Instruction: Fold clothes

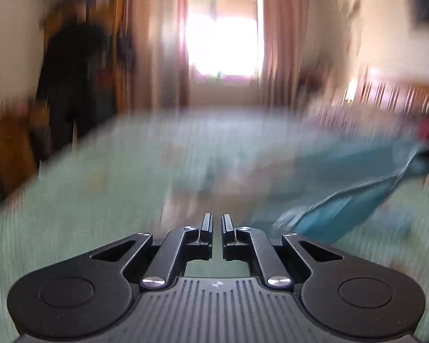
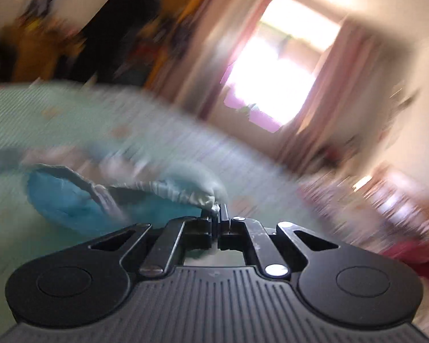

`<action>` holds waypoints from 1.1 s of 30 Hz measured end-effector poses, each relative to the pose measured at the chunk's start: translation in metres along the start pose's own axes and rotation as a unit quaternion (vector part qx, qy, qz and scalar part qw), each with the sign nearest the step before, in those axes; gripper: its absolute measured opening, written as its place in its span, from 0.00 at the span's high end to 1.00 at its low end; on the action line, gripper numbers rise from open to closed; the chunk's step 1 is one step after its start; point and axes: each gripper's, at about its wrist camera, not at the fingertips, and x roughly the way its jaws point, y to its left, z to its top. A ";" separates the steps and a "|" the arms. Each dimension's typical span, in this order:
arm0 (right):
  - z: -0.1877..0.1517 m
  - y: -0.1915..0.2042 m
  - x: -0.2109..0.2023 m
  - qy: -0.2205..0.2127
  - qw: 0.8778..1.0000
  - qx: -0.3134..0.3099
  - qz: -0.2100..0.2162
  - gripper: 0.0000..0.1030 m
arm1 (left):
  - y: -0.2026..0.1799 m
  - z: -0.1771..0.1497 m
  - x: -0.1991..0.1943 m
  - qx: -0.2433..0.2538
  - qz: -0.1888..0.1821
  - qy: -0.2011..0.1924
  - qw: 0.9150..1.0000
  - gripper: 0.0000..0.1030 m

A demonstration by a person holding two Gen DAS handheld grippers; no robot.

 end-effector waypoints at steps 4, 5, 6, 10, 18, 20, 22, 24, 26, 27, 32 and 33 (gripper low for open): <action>-0.063 0.028 0.044 0.095 0.995 0.017 0.009 0.96 | -0.011 -0.060 0.034 -0.007 -0.042 0.079 0.996 0.94; -0.073 0.029 0.050 0.101 0.994 0.039 0.008 0.96 | -0.021 -0.066 0.037 0.013 -0.057 0.082 0.995 0.92; -0.079 0.030 0.052 0.099 0.994 0.052 0.004 0.96 | -0.035 -0.067 0.038 0.047 -0.074 0.074 0.993 0.86; -0.075 0.014 0.049 0.064 0.989 0.135 0.004 0.96 | -0.095 -0.062 0.037 0.195 -0.095 -0.008 0.976 0.55; -0.028 -0.034 0.040 -0.012 0.952 0.297 0.069 0.95 | -0.176 -0.079 0.078 0.352 -0.070 -0.088 0.929 0.35; -0.015 -0.038 0.043 -0.017 0.951 0.300 0.079 0.95 | -0.177 -0.073 0.090 0.330 -0.057 -0.090 0.938 0.35; -0.005 -0.039 0.043 -0.021 0.952 0.295 0.083 0.95 | -0.173 -0.065 0.100 0.304 -0.050 -0.084 0.948 0.35; 0.001 -0.039 0.042 -0.025 0.955 0.284 0.080 0.95 | -0.167 -0.059 0.111 0.289 -0.040 -0.076 0.953 0.36; 0.002 -0.040 0.041 -0.029 0.957 0.278 0.074 0.95 | -0.164 -0.055 0.122 0.294 -0.029 -0.065 0.953 0.36; 0.002 -0.042 0.042 -0.030 0.957 0.279 0.074 0.95 | -0.163 -0.055 0.129 0.302 -0.025 -0.054 0.952 0.36; -0.019 -0.042 0.048 -0.010 0.961 0.271 0.051 0.93 | -0.139 -0.050 0.151 0.259 -0.026 -0.005 0.966 0.79; -0.026 -0.042 0.051 0.000 0.963 0.265 0.044 0.92 | -0.129 -0.044 0.150 0.224 -0.030 0.002 0.974 0.91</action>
